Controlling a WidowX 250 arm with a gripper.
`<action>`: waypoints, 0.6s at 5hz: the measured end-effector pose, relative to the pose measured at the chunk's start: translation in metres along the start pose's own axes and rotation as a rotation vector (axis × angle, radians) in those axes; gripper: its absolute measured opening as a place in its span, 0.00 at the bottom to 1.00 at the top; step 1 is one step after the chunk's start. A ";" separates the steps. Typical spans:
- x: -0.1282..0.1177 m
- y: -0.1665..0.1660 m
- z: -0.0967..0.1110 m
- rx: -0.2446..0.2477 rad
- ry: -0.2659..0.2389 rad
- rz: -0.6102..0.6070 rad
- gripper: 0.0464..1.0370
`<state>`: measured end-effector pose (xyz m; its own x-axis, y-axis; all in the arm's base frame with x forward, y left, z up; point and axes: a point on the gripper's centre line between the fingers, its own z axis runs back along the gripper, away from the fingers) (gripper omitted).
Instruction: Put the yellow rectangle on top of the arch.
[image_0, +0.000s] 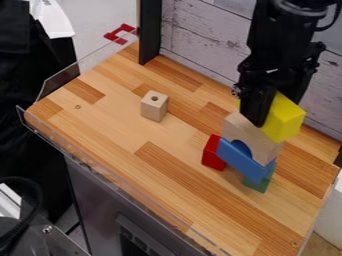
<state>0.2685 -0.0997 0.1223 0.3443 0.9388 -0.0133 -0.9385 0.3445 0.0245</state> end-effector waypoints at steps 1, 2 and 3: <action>0.001 -0.001 0.000 -0.009 -0.021 0.024 0.55; 0.004 -0.003 0.000 -0.018 -0.039 0.052 0.55; 0.006 -0.003 -0.003 -0.027 -0.049 0.071 0.55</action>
<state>0.2733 -0.0954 0.1194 0.2771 0.9602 0.0361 -0.9608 0.2774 -0.0029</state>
